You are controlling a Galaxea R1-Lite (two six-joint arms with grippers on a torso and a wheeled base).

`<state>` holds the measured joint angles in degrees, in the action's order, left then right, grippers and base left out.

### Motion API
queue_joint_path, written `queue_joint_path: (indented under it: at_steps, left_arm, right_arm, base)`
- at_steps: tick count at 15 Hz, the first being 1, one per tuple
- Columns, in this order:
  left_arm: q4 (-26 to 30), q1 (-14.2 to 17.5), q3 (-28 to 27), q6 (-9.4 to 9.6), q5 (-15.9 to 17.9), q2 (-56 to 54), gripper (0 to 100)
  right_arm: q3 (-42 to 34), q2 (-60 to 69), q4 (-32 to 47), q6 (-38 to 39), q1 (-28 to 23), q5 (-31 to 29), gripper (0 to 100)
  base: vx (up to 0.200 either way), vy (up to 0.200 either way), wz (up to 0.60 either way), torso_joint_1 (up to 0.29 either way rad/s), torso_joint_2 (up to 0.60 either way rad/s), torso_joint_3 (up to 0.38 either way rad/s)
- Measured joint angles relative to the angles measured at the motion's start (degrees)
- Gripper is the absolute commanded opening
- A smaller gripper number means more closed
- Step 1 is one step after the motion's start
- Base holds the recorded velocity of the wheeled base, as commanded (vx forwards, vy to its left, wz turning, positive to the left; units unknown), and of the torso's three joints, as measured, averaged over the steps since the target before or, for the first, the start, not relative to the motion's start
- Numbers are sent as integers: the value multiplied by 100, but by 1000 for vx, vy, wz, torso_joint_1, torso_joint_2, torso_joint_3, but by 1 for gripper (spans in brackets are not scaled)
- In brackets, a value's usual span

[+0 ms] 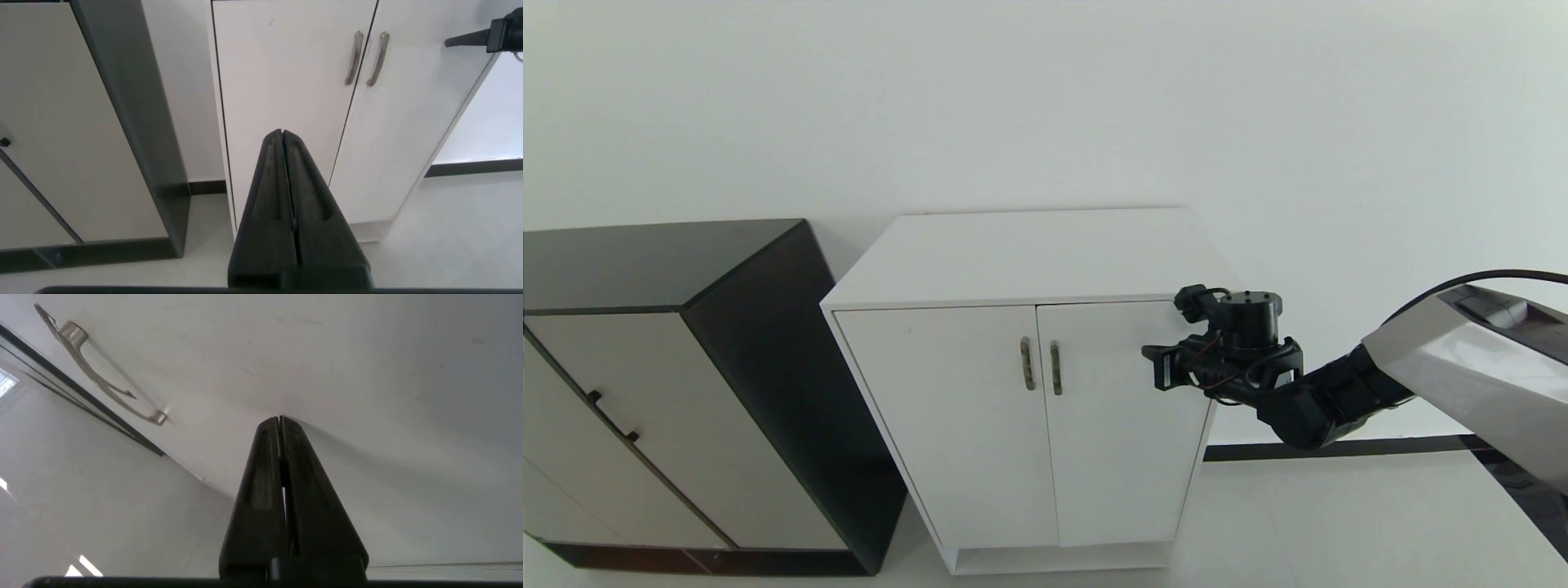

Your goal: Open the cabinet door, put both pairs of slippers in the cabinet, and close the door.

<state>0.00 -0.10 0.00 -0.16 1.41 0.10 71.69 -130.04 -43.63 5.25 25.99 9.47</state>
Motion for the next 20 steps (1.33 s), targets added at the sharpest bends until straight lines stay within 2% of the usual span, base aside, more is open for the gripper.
queue_joint_path:
  at_steps: [20]
  left_arm:
    - [0,0,0,0,0,0,0]
  right_arm:
    - [49,-28,-76,-15,-26,-28,0]
  base:
    - [0,0,0,0,0,0]
